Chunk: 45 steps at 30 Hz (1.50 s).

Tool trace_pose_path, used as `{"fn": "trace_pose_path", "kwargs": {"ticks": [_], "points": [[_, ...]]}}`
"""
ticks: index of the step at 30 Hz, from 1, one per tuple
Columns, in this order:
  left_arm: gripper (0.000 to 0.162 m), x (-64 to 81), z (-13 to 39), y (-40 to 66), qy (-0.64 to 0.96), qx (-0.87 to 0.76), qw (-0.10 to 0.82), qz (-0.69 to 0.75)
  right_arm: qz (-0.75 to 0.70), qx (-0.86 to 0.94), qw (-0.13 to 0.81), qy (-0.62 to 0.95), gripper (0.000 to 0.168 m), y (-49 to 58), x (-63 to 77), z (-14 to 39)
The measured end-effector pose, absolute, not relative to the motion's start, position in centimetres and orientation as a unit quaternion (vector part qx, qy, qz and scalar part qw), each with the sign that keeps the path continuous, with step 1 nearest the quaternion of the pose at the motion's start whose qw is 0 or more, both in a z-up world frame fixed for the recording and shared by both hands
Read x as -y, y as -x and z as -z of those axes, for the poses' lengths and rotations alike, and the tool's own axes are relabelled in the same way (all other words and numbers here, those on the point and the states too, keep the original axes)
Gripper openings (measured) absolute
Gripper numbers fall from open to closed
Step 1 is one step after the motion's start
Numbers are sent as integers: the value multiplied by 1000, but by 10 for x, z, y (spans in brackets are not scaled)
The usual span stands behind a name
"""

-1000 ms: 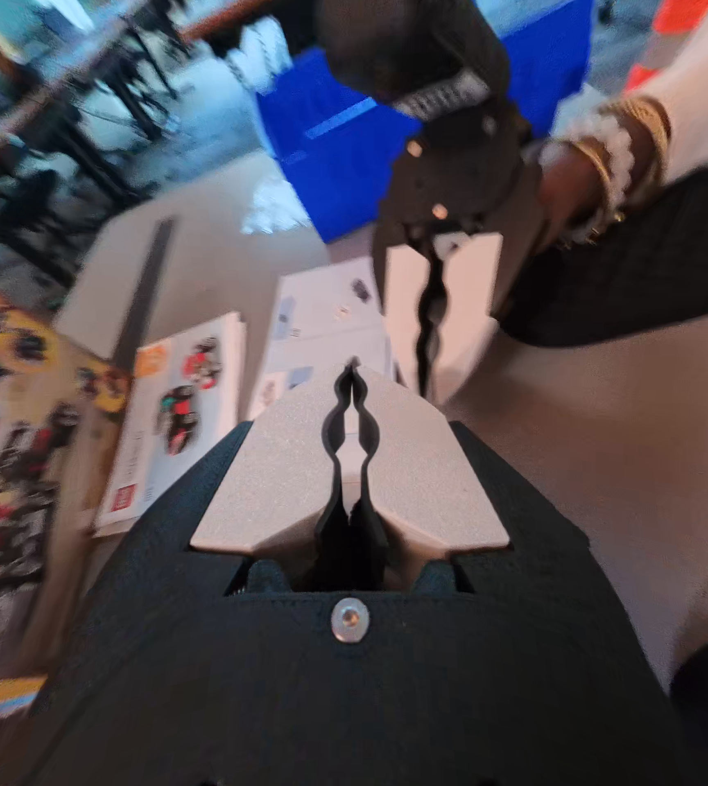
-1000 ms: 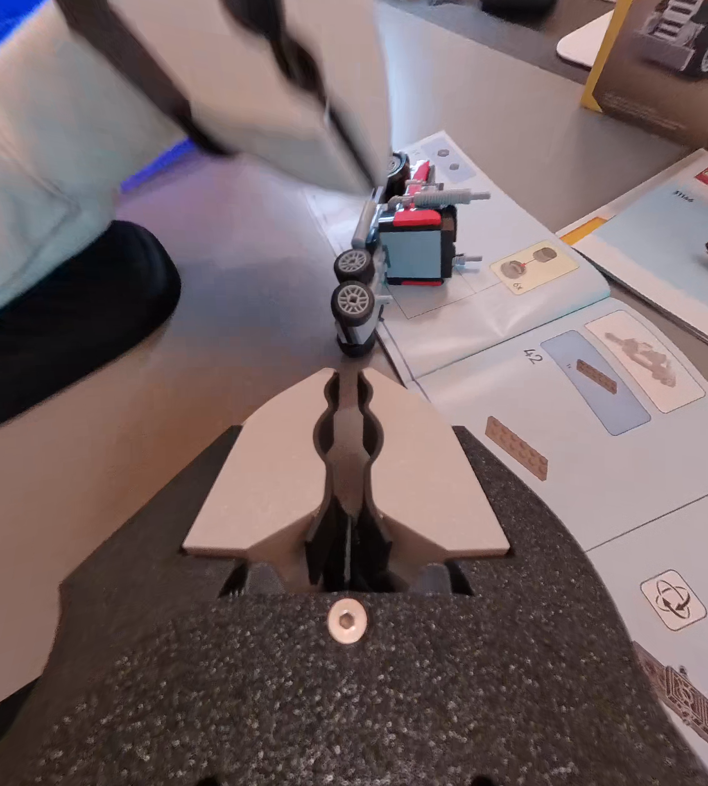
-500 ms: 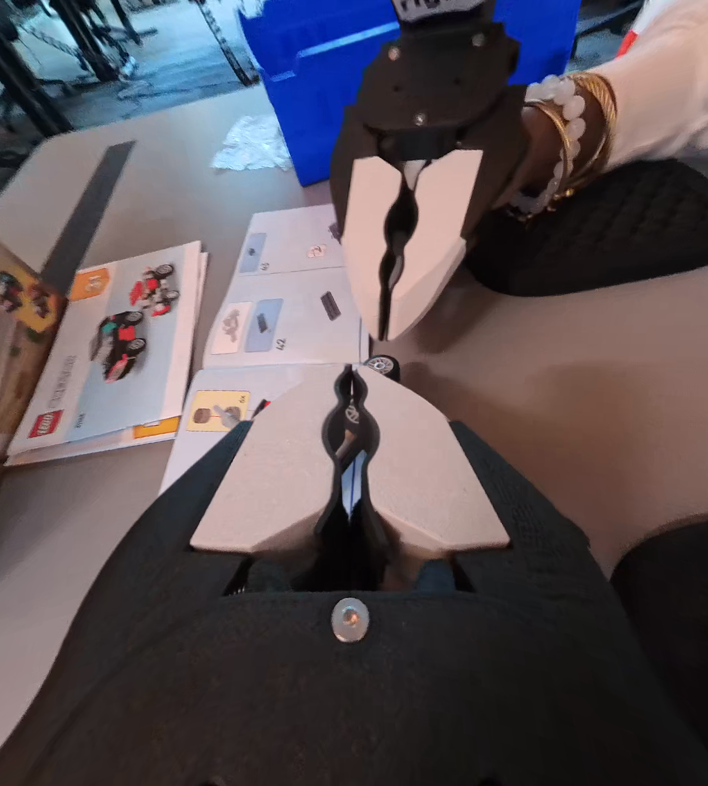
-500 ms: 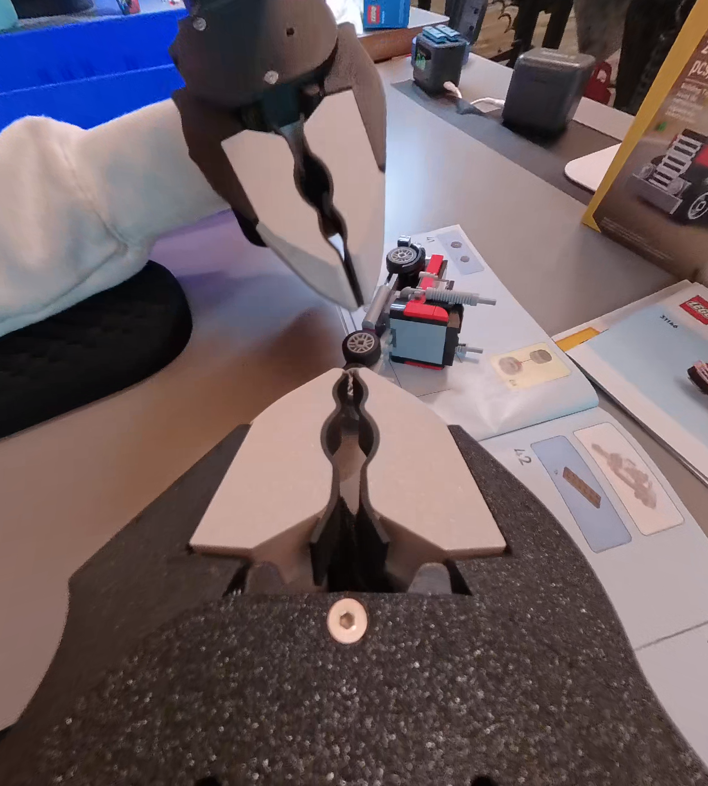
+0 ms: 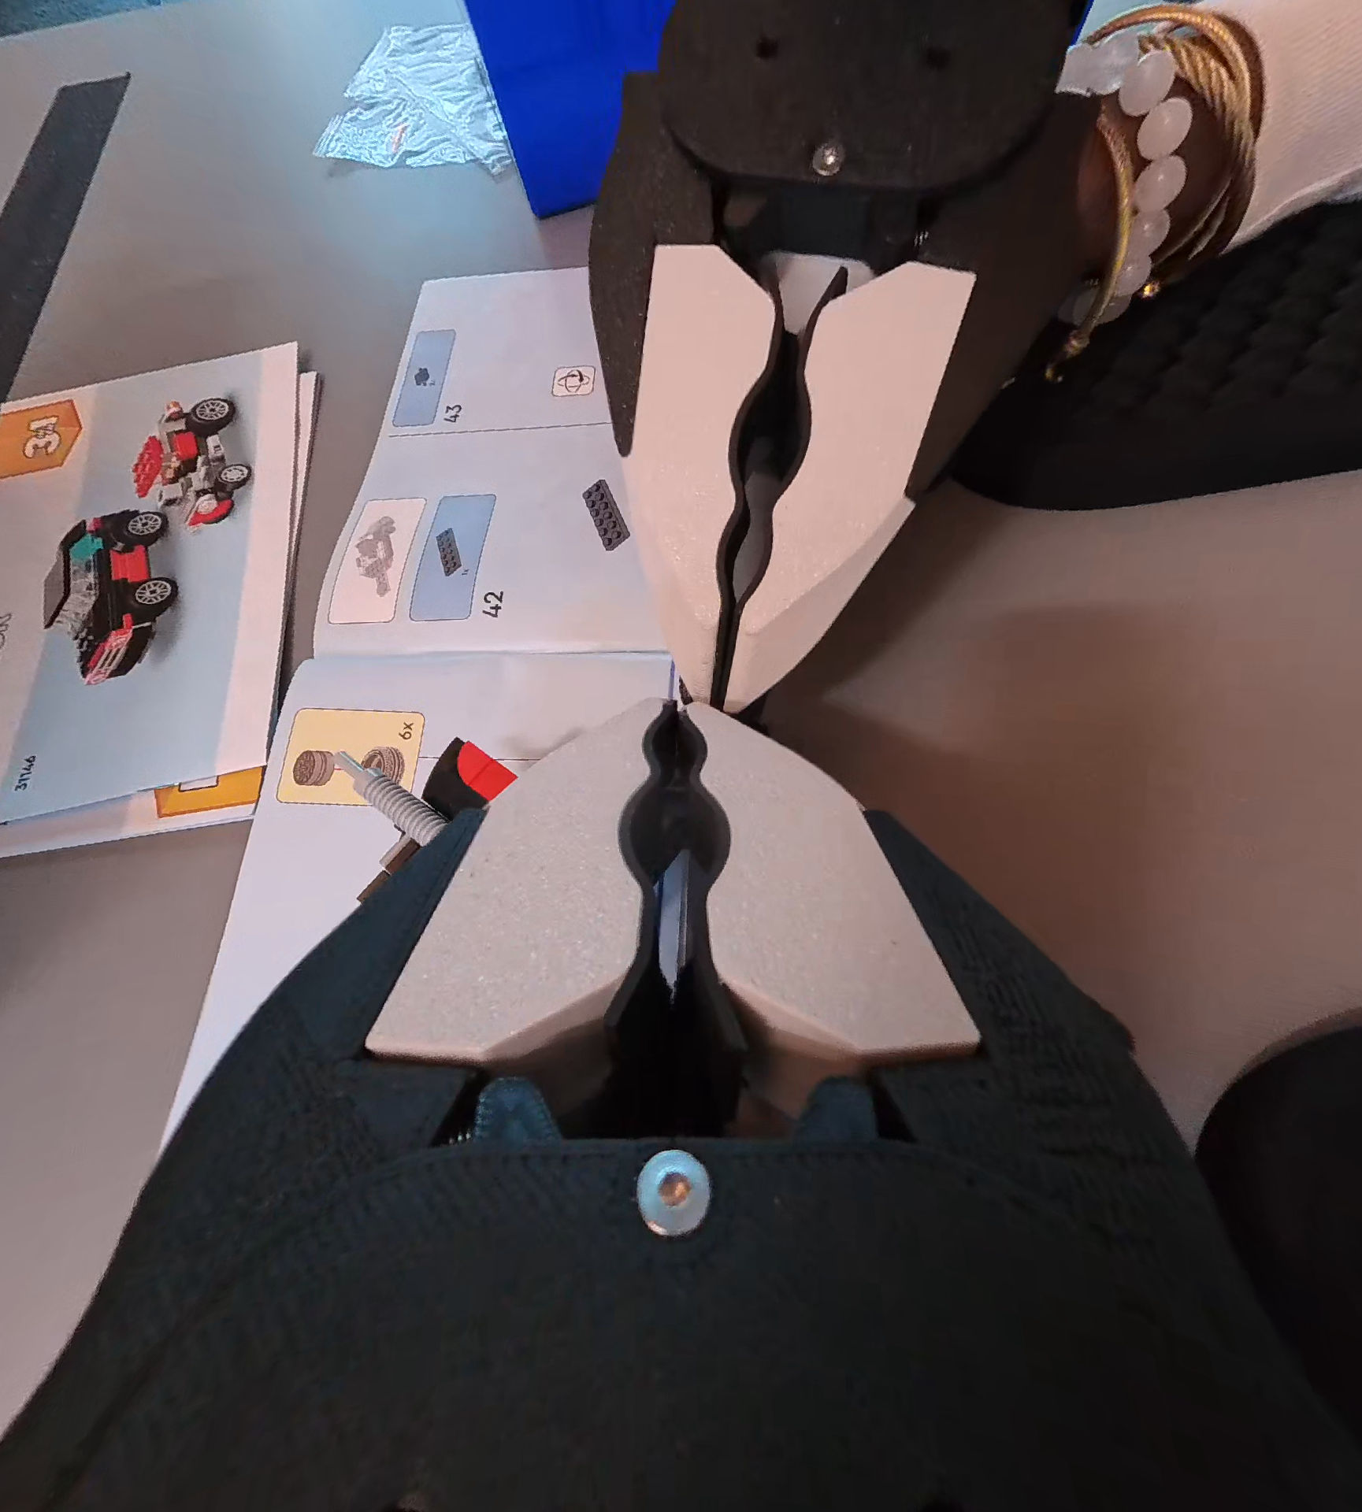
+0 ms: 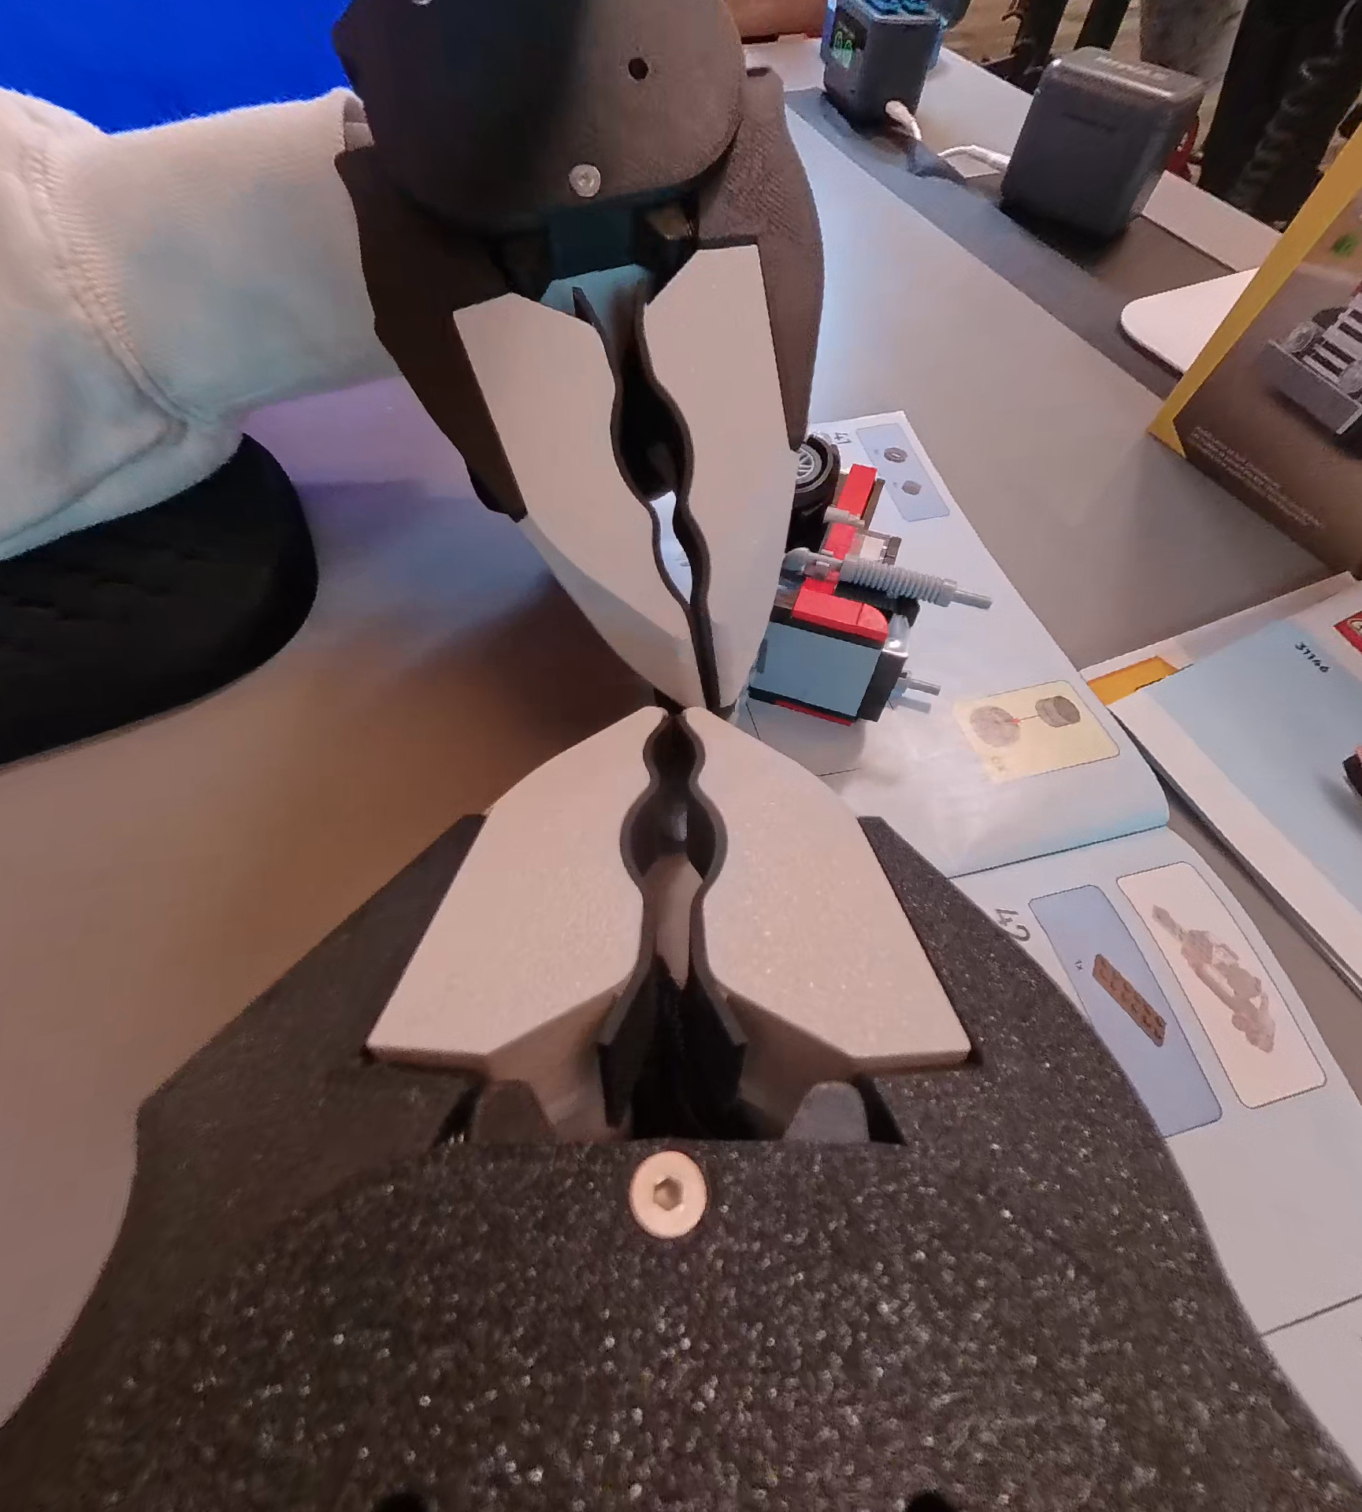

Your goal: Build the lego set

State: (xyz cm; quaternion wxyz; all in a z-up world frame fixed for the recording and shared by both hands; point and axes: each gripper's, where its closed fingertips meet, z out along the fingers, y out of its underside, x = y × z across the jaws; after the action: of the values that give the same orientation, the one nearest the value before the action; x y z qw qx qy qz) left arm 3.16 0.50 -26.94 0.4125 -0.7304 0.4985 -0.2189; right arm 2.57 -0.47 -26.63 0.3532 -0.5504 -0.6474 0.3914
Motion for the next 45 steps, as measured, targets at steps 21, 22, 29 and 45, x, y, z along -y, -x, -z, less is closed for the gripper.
{"fn": "trace_pose_path", "kwargs": {"ticks": [21,22,29,45], "points": [[0,-3,269,-31,729,-496,412,230,-424,620,346,562,0,-29,3,266],[0,-3,270,-31,729,-496,412,230,-424,620,345,563,0,-29,3,266],[0,-2,270,-31,730,-495,410,233,-407,625,364,559,0,-29,3,267],[0,-2,270,-30,732,-493,409,233,-386,626,382,559,0,-29,4,267]]}}
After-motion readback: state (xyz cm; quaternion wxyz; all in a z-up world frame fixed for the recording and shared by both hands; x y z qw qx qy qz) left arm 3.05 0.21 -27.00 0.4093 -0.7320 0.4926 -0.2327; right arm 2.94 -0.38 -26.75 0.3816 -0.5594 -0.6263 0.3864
